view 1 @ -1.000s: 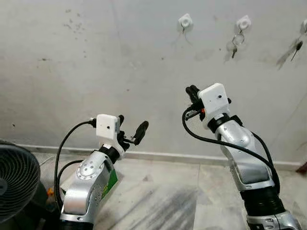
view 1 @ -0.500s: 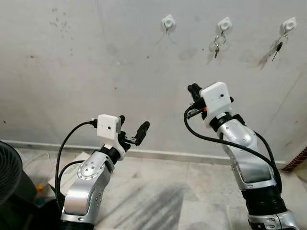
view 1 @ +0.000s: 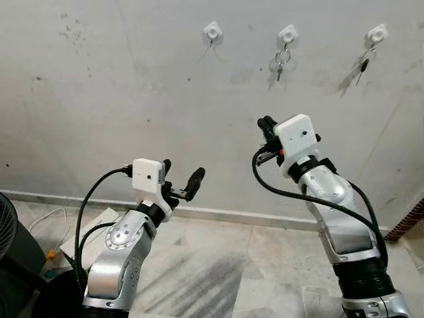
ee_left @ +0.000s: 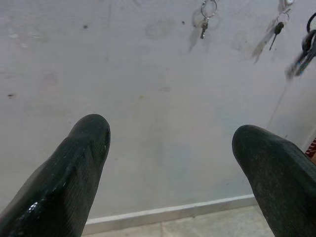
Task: Hang keys on a hook
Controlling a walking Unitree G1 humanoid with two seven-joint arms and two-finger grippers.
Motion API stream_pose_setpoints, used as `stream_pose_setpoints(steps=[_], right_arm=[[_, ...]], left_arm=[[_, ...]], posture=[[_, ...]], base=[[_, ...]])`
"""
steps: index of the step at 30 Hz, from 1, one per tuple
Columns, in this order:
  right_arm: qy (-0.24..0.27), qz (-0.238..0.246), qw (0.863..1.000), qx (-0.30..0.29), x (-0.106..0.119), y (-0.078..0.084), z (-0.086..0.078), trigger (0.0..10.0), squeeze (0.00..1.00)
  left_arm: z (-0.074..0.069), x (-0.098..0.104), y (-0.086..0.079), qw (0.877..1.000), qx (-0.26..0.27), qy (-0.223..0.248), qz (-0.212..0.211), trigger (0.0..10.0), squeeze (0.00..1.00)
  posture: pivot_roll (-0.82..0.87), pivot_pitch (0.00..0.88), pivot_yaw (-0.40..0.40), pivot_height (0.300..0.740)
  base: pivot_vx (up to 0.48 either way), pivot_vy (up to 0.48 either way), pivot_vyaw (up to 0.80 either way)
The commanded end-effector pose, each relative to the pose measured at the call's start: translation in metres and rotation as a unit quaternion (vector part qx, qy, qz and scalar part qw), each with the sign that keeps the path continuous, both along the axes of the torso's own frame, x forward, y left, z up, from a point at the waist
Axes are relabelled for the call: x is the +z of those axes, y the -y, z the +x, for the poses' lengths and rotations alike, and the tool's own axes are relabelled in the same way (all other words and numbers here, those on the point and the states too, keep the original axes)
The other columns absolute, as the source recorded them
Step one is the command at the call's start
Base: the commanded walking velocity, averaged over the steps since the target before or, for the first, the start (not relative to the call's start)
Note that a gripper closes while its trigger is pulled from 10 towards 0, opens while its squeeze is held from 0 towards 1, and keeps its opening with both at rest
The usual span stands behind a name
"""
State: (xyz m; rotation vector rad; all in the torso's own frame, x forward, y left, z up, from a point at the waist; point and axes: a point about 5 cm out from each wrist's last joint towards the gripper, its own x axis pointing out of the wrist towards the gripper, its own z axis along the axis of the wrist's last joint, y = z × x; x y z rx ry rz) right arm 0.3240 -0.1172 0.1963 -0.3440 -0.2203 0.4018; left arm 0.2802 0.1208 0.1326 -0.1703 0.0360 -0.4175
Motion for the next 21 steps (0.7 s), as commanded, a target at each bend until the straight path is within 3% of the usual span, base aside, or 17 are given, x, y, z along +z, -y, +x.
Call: stream_pose_setpoints(steps=[1,9,21], right_arm=[[0.012,-0.001,1.000,0.007,0.0064,-0.0028,0.0011,10.0,0.00],[0.012,-0.001,1.000,0.006,0.0065,-0.0025,0.0009,10.0,0.00],[0.009,-0.001,1.000,0.015,0.0053,-0.0018,-0.0020,10.0,0.00]], left_arm=[[0.0001,0.0042,-0.0041,1.000,0.002,0.010,0.002,10.0,0.00],[-0.0004,0.0048,-0.0035,1.000,-0.001,0.014,0.001,10.0,0.00],[-0.0013,0.0053,-0.0026,1.000,-0.005,0.016,-0.002,10.0,0.00]], posture=[[0.01,0.000,0.043,0.740],[0.01,0.000,0.043,0.740],[0.01,0.000,0.042,0.740]], base=[[0.000,0.000,0.00],[0.000,0.000,0.00],[0.282,0.000,0.00]])
